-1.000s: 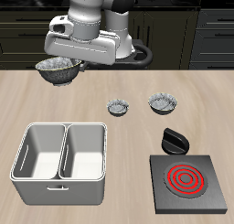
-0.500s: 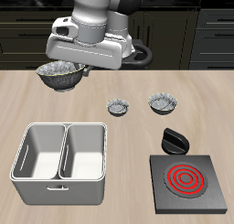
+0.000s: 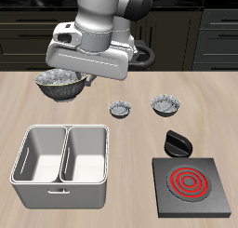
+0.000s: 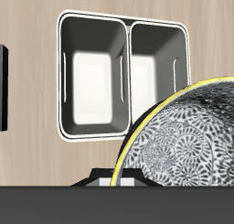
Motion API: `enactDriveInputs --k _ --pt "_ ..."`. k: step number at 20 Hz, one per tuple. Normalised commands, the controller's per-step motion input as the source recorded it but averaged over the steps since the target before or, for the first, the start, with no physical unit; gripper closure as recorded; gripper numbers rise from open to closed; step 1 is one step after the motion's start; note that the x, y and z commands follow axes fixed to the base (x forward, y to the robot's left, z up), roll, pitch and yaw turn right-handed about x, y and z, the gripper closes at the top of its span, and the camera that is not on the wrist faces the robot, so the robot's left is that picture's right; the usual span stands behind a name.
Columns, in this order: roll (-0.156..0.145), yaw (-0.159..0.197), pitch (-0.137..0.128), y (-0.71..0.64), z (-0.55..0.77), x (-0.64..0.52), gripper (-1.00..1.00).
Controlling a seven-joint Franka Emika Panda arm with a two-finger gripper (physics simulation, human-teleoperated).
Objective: Place the largest bowl in the left side of the drainer and the medium bowl in the right side
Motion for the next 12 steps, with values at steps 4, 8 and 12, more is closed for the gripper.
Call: enactDriveInputs --k 4,8,12 --pt "-0.002 0.002 0.011 0.12 0.08 0.30 1.00" --pt "0.005 0.004 -0.006 0.22 0.10 0.32 1.00" --pt "0.008 0.000 0.024 0.11 -0.12 0.27 1.00"
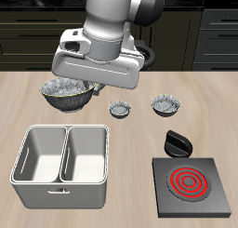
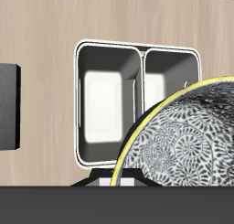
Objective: Place the largest bowl in the left side of the drainer and the medium bowl in the right side
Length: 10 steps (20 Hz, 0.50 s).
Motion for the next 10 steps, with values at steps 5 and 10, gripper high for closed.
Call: enactDriveInputs --k 5,10 --pt "-0.002 -0.003 0.034 0.04 -0.25 0.20 1.00" --pt "0.000 -0.007 0.034 0.10 -0.23 0.18 1.00"
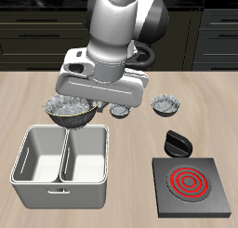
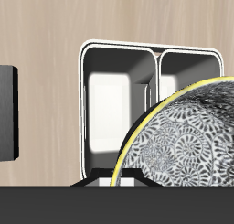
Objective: Place the largest bowl in the left side of the drainer and the medium bowl in the right side
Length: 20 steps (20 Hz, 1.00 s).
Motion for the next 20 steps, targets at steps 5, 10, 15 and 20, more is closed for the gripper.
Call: enactDriveInputs --k 5,10,15,20 --pt "0.030 -0.009 0.033 0.18 -0.28 0.10 1.00" --pt "0.005 0.007 0.028 0.05 -0.25 0.04 1.00" --pt "0.005 -0.005 0.032 -0.01 -0.24 0.03 1.00" --pt "-0.022 0.025 0.013 0.03 -0.23 -0.01 1.00"
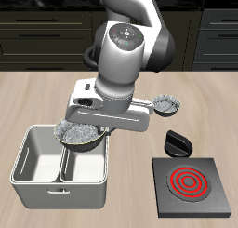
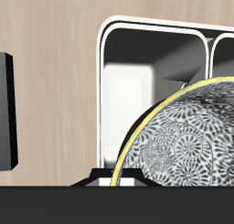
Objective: Place the largest bowl in the left side of the drainer and the medium bowl in the right side
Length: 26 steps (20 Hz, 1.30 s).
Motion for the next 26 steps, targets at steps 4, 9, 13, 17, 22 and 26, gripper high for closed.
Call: enactDriveInputs --k 4,9,13,17,22,26 --pt "-0.001 0.015 0.033 0.05 -0.21 -0.07 -1.00" --pt "0.014 -0.004 0.011 0.00 -0.14 -0.07 -1.00" --pt "0.013 -0.014 0.000 0.12 0.01 -0.12 -1.00" --pt "0.025 0.010 -0.017 0.12 0.08 -0.19 -1.00" --pt "-0.048 0.063 -0.081 0.00 0.19 -0.32 -1.00" --pt "0.052 -0.049 -0.018 0.08 0.25 -0.53 -1.00"
